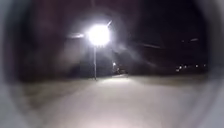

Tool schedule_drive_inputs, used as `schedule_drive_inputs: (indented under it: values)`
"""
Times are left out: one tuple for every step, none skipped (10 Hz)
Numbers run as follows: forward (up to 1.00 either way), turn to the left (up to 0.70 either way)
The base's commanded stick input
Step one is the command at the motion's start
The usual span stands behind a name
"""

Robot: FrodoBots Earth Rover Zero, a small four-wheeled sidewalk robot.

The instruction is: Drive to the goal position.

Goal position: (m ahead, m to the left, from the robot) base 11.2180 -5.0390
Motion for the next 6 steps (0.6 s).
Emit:
schedule_drive_inputs:
  values:
    - [0.70, 0.00]
    - [0.70, 0.00]
    - [0.70, 0.00]
    - [0.70, 0.00]
    - [0.70, 0.00]
    - [0.70, 0.00]
